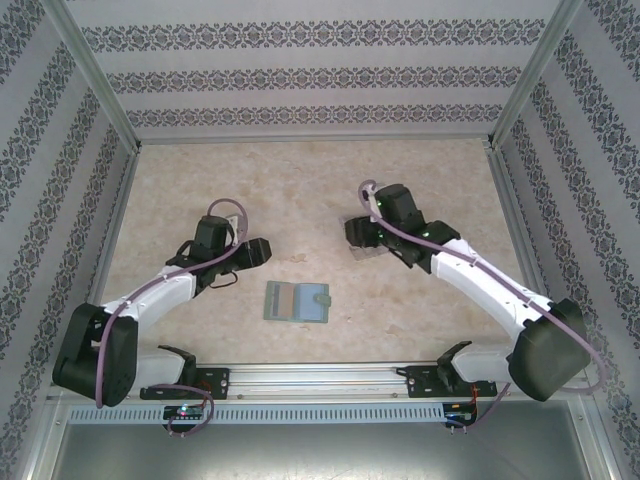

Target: Put the credit cards into the card holder

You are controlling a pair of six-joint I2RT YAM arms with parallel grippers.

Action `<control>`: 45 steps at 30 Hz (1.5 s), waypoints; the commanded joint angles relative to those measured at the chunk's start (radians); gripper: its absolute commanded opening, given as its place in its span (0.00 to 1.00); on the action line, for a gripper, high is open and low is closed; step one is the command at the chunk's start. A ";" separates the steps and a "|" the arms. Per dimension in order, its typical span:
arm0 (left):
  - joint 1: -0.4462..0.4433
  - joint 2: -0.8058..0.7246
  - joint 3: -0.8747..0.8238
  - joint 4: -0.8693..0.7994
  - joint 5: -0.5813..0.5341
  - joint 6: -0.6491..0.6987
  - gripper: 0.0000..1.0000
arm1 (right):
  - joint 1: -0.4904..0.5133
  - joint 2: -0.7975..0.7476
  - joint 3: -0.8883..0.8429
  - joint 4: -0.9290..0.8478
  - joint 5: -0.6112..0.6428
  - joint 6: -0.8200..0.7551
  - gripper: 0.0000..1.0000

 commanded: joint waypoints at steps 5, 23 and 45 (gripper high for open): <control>-0.033 0.064 -0.089 0.304 -0.027 0.107 0.76 | -0.113 0.170 0.104 -0.142 -0.156 -0.101 0.62; -0.037 0.064 -0.062 0.213 -0.088 0.134 0.79 | -0.113 0.466 0.251 -0.158 -0.039 -0.132 0.57; -0.037 0.110 -0.035 0.187 -0.104 0.126 0.79 | 0.066 0.476 0.301 -0.187 0.573 -0.192 0.50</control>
